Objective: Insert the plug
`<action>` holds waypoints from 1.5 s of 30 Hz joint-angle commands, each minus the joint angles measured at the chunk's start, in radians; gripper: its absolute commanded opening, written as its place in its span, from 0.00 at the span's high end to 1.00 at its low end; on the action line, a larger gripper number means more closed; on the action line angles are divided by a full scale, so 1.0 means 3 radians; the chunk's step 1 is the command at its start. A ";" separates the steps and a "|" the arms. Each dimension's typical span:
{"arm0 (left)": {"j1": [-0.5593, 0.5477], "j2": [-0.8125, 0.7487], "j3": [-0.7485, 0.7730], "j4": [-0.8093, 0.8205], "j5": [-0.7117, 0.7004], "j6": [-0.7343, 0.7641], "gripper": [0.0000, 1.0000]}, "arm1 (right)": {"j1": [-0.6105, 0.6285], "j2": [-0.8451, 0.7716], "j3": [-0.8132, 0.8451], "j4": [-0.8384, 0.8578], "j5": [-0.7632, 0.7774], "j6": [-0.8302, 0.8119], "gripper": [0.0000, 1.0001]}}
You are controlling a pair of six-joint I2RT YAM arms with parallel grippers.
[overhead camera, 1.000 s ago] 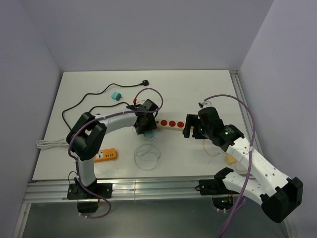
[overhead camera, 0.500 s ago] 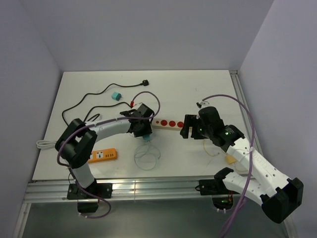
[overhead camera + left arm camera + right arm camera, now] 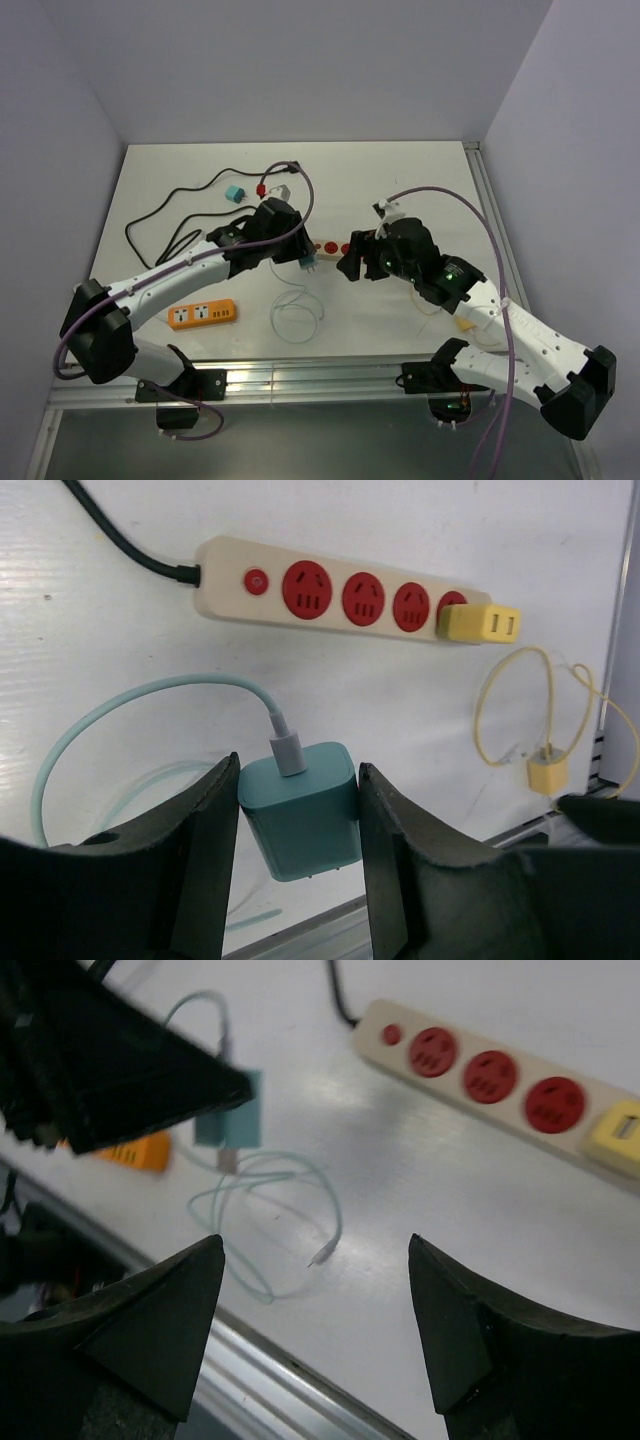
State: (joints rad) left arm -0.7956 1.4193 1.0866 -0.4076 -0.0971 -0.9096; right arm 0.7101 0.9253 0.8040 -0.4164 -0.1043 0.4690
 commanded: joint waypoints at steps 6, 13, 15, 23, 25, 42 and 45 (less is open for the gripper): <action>-0.0002 -0.0113 -0.0482 0.0218 -0.0249 0.0067 0.98 | -0.1028 -0.0113 0.0154 -0.0693 0.0835 0.0681 0.17; 0.0034 0.0141 -0.0616 0.0418 -0.0285 0.0072 0.94 | -0.2294 -0.0252 -0.0077 -0.0948 0.0976 0.1136 0.04; 0.0064 0.0188 -0.0626 0.0443 -0.0285 0.0056 0.95 | -0.2504 -0.0241 -0.0164 -0.0949 0.0901 0.1223 0.04; 0.0274 0.0178 -0.0840 0.0555 -0.0234 -0.0082 0.88 | -0.3512 -0.0110 -0.0788 -0.0764 0.0567 0.1438 0.05; 0.0315 0.0193 -0.0886 0.0602 -0.0158 -0.0097 0.85 | -0.3696 0.0080 -0.0788 -0.0887 0.0568 0.1418 0.05; 0.0356 0.0571 -0.0825 0.0781 0.0063 -0.0082 0.31 | -0.3835 -0.0154 -0.0666 -0.1127 0.1190 0.1366 0.02; 0.0356 0.0617 -0.0795 0.0766 0.0099 -0.0061 0.24 | -0.3835 -0.0231 -0.0532 -0.1342 0.1406 0.1443 0.00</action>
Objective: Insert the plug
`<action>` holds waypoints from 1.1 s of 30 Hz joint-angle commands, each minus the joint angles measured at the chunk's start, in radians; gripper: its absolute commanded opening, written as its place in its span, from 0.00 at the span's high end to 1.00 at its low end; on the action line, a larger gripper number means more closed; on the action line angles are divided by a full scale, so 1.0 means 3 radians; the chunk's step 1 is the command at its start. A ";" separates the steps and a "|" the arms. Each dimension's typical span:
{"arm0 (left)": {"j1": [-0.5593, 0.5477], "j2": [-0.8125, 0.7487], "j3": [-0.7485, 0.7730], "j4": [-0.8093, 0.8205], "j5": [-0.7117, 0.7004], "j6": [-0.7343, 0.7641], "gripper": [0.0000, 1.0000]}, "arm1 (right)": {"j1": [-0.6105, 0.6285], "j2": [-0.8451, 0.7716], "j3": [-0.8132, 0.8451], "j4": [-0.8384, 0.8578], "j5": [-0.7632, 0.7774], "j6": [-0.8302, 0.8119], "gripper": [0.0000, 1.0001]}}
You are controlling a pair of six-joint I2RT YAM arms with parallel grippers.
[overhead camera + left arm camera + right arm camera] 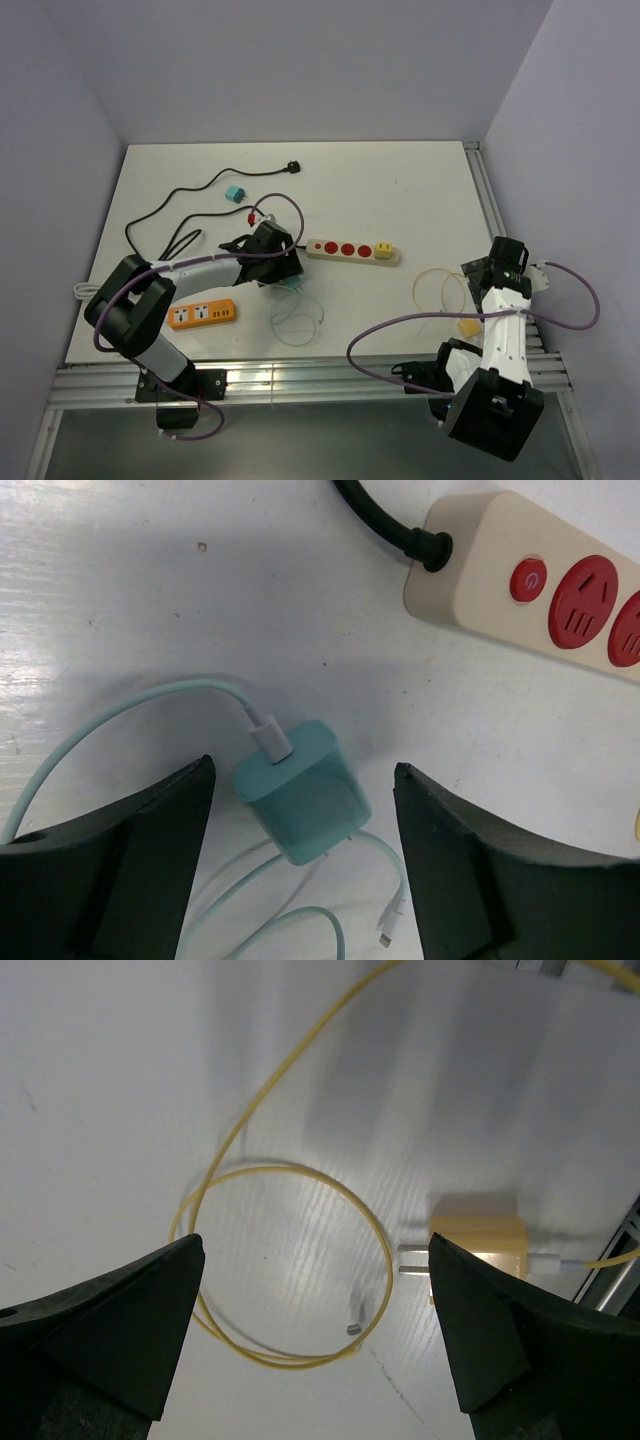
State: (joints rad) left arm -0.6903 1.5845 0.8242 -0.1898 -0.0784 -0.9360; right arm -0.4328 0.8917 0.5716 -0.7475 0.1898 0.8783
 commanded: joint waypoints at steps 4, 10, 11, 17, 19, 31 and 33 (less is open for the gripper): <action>0.0000 0.0093 0.0091 0.0070 0.0052 0.0021 0.17 | -0.0020 -0.0221 0.0232 -0.0418 0.0345 0.0191 0.00; 0.0005 0.0052 0.0091 0.0085 0.0103 -0.0004 0.07 | -0.0025 -0.0231 0.0150 -0.0653 0.0293 0.0299 0.00; 0.0005 0.0047 0.0086 0.0101 0.0148 -0.0014 0.06 | -0.0025 -0.0237 0.0145 -0.0658 0.0328 0.0304 0.00; -0.0031 0.0031 0.0070 0.0193 0.0231 -0.0050 0.06 | -0.0025 -0.0007 0.0135 -0.0602 0.0355 0.0217 0.01; -0.0046 0.0062 0.0095 0.0203 0.0231 -0.0061 0.06 | -0.0020 0.0054 0.0140 -0.0643 0.0339 0.0197 0.01; -0.0179 0.0113 0.0346 0.0198 0.0144 -0.0137 0.05 | -0.0025 0.0295 0.0186 -0.0765 0.0380 0.0191 0.05; -0.0184 0.0093 0.0362 0.0173 0.0123 -0.0117 0.06 | -0.0025 0.0341 0.0176 -0.0735 0.0324 0.0176 0.04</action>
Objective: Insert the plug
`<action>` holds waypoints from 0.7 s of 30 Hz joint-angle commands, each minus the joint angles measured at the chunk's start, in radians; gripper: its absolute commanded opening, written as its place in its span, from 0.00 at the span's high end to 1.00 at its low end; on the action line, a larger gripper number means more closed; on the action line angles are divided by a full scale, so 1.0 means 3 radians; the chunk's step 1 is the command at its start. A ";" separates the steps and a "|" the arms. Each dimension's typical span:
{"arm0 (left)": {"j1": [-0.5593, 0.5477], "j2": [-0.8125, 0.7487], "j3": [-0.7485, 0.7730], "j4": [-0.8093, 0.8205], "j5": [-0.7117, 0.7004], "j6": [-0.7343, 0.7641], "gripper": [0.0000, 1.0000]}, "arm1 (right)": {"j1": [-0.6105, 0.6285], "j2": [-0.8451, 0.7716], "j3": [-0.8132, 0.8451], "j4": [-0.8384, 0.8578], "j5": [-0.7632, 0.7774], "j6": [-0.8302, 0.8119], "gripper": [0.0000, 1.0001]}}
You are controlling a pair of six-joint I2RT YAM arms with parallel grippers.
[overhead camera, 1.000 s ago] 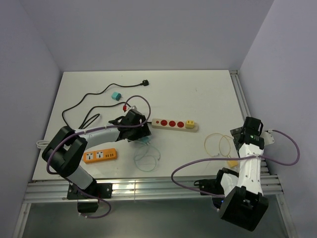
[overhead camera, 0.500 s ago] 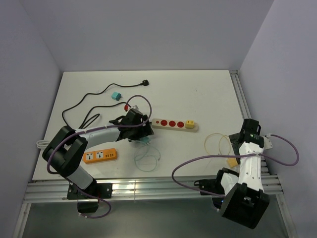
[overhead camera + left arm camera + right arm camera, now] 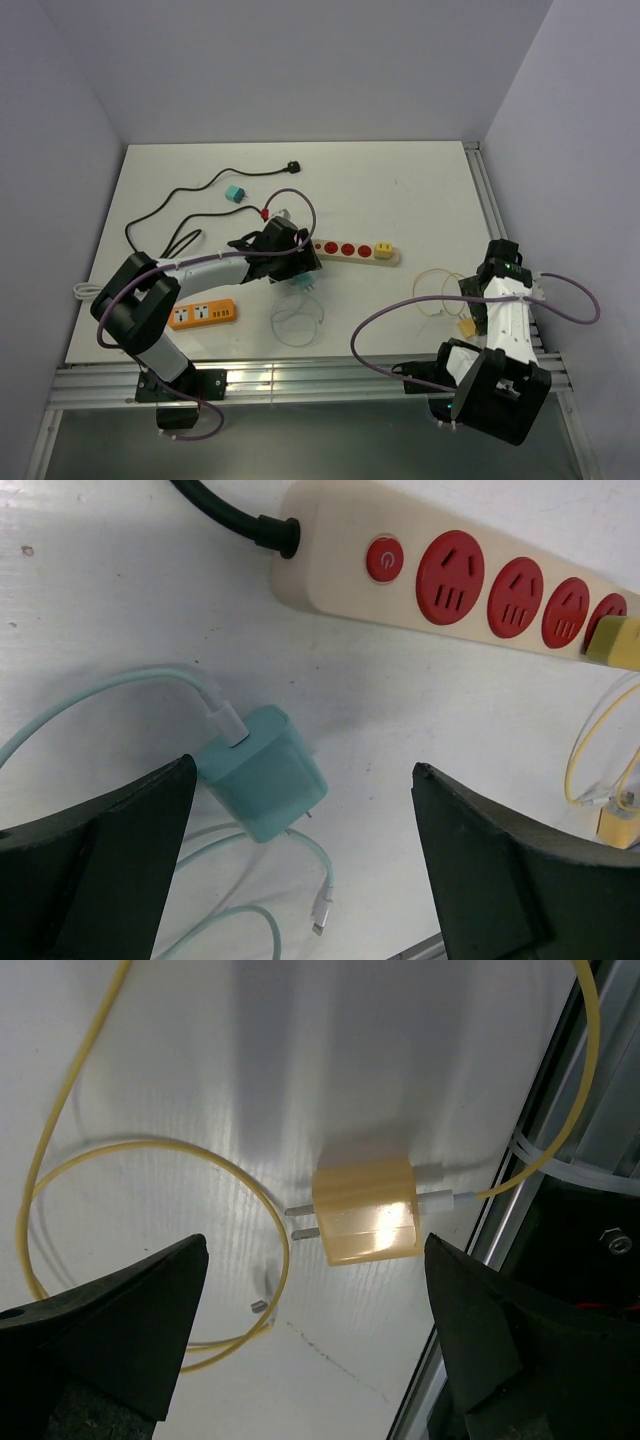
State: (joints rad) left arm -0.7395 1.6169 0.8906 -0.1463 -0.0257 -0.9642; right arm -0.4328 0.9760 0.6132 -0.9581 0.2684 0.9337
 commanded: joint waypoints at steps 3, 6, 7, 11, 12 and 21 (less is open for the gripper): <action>-0.0025 -0.0066 0.0099 0.0017 -0.0098 -0.0002 0.05 | -0.0025 0.0096 -0.0040 0.0023 -0.0066 0.0032 0.05; -0.0025 -0.0077 0.0084 0.0002 -0.0114 0.0008 0.05 | 0.0001 0.0111 -0.0045 0.0038 -0.0020 0.0063 0.06; -0.0020 -0.0077 0.0084 0.0012 -0.0119 0.0003 0.05 | 0.0001 0.0116 -0.0050 0.0054 -0.0010 0.0048 0.06; -0.0025 -0.0072 0.0064 0.0078 -0.0063 -0.0033 0.05 | 0.0006 0.0290 -0.0050 0.0120 0.0021 0.0012 0.07; -0.0030 -0.0077 0.0064 0.0084 -0.0057 -0.0043 0.05 | 0.0001 0.0341 -0.0045 0.0151 0.0031 -0.0003 0.08; -0.0051 -0.0245 -0.0003 -0.0013 -0.0175 -0.0023 0.05 | 0.0052 0.0735 -0.0106 0.0524 0.0011 -0.0146 0.19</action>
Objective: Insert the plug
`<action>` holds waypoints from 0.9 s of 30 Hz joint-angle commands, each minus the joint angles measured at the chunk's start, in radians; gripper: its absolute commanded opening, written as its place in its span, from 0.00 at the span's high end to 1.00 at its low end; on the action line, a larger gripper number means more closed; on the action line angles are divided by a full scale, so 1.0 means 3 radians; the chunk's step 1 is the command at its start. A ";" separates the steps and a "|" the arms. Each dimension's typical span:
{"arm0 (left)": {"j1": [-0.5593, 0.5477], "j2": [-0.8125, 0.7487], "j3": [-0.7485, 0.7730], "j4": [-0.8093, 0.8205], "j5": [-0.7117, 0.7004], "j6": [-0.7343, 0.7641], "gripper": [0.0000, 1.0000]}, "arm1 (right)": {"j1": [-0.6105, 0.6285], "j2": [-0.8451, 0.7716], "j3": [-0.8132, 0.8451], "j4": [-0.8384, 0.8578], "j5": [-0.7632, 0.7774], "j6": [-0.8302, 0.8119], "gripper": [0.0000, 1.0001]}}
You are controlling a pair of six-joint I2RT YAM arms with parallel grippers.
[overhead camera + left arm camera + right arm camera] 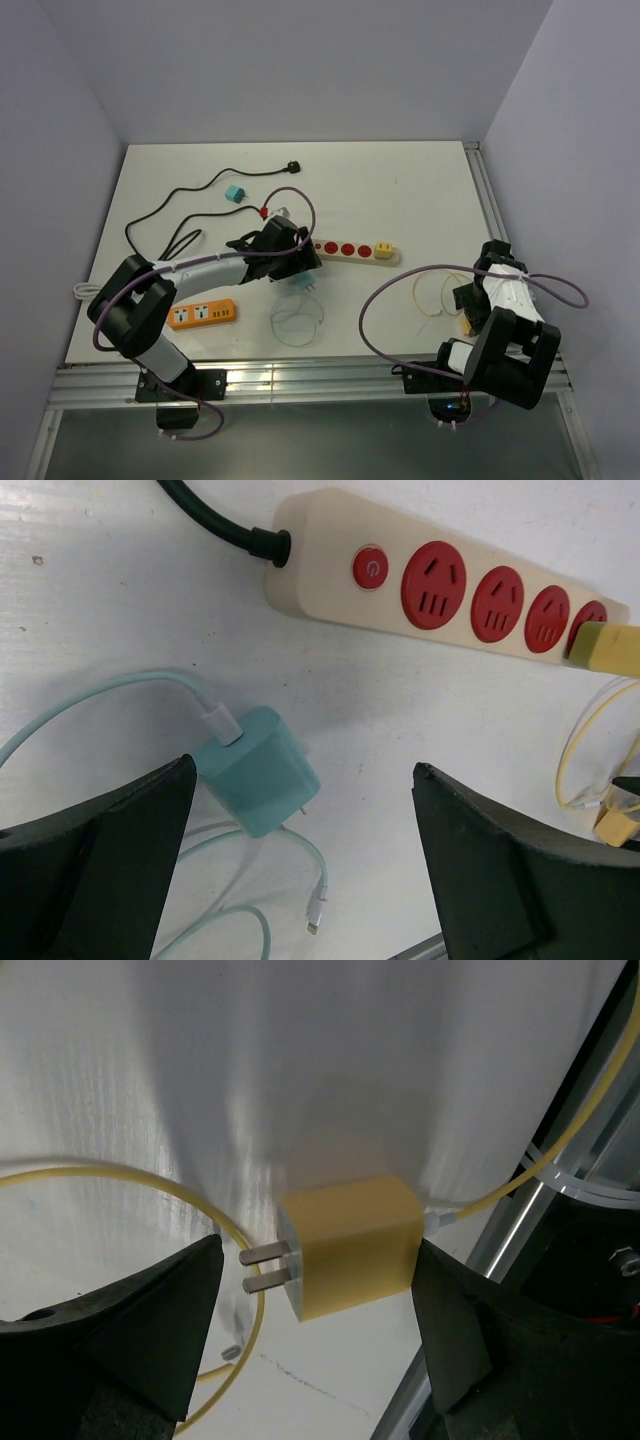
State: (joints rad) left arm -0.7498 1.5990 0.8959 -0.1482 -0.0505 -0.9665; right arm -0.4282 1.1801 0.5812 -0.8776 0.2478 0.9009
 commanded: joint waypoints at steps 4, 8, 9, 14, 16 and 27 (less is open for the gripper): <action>-0.0016 -0.0237 -0.0021 -0.0022 -0.0103 -0.0020 0.06 | 0.0225 0.0151 -0.0056 0.0435 0.0008 -0.0068 0.23; -0.0016 -0.0308 -0.0036 -0.0007 -0.0128 0.0000 0.07 | 0.0476 0.0310 -0.0015 0.0557 0.0023 -0.0139 0.44; -0.0021 -0.0324 -0.0046 -0.0012 -0.0138 0.0031 0.08 | 0.0507 0.0315 -0.0015 0.0568 0.0018 -0.0155 0.46; -0.0022 -0.0548 -0.0164 0.0013 -0.0149 0.0169 0.09 | 0.0833 0.0208 0.0052 0.0670 0.0008 -0.0308 0.73; -0.0016 -0.0646 -0.0225 0.0023 -0.0128 0.0250 0.10 | 0.0921 0.0101 0.0031 0.0721 -0.0023 -0.0364 0.81; -0.0042 -0.1168 -0.0220 0.0040 0.0454 0.0562 0.12 | 0.1371 -0.0645 0.0128 0.1059 -0.0524 -0.0845 1.00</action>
State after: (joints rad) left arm -0.7574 1.2850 0.8169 -0.1543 0.0032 -0.8494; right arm -0.0513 1.0580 0.5777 -0.6346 0.1474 0.7097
